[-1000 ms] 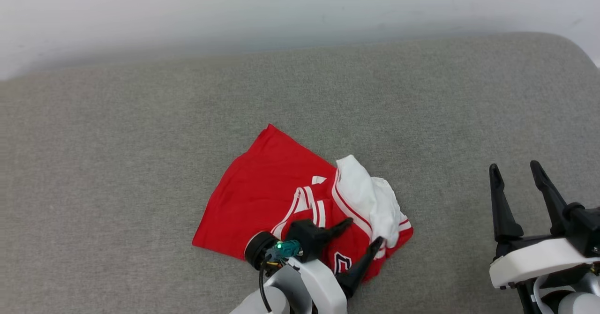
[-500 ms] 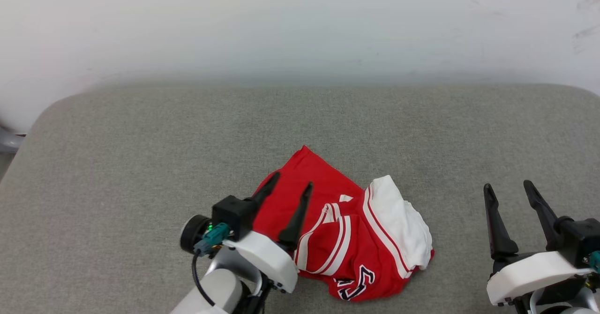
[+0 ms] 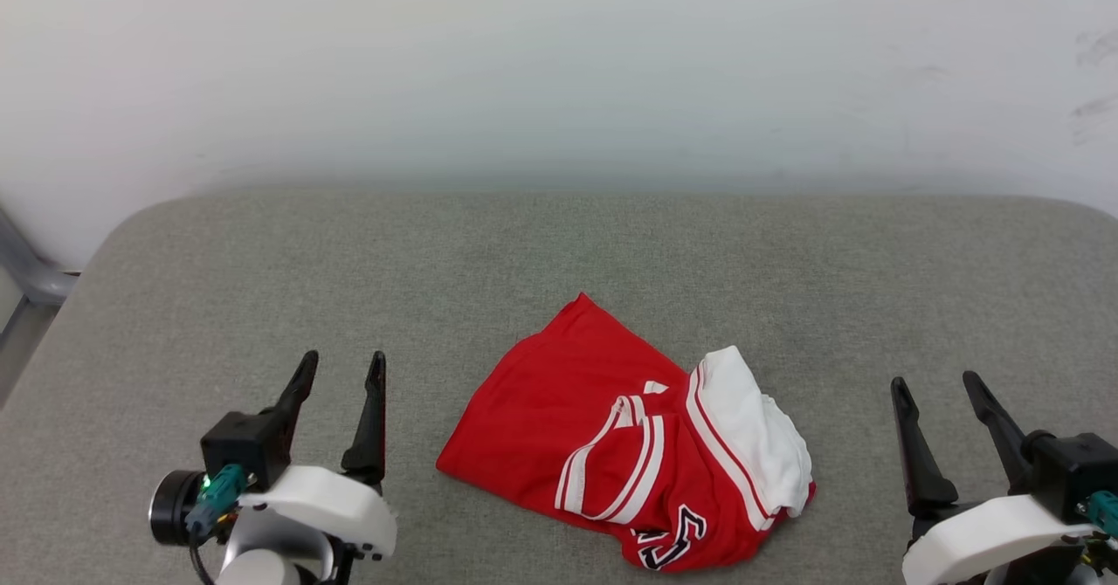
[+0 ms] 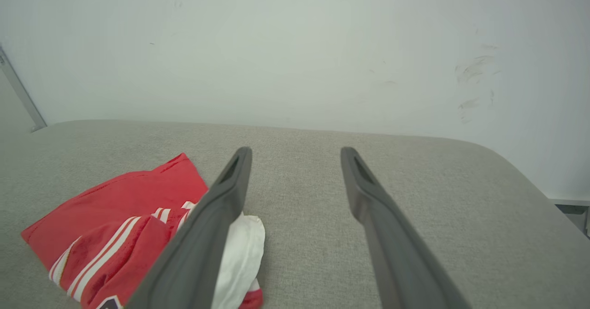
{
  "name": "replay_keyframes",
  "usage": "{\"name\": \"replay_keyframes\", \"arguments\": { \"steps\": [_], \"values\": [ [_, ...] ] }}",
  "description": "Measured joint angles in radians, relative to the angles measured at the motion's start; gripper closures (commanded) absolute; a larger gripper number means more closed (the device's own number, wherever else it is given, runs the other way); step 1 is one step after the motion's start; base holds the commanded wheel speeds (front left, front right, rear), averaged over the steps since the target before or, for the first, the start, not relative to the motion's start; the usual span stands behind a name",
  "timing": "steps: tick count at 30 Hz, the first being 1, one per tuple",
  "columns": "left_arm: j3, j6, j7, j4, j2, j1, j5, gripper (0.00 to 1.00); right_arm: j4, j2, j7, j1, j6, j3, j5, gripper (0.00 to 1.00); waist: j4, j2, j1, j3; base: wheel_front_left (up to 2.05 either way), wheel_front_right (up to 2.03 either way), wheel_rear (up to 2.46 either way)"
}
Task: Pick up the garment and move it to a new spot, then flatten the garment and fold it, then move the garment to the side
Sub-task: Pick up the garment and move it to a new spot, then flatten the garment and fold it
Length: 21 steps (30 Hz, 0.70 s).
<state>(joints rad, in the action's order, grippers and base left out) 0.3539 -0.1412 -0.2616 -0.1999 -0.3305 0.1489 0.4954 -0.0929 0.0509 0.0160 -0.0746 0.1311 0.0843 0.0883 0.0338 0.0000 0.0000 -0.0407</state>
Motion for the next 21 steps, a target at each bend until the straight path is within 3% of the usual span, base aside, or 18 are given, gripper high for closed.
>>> {"name": "replay_keyframes", "arguments": {
  "steps": [21],
  "values": [
    [0.003, -0.026, 0.017, 0.071, -0.016, -0.081, -0.016, 0.0, 0.009, 0.0, 0.03, -0.048, 0.0, 0.005, 0.038, 0.0, -0.017, 0.0, 0.0, -0.024, 0.0, 0.0, 0.0]
  ]
}}
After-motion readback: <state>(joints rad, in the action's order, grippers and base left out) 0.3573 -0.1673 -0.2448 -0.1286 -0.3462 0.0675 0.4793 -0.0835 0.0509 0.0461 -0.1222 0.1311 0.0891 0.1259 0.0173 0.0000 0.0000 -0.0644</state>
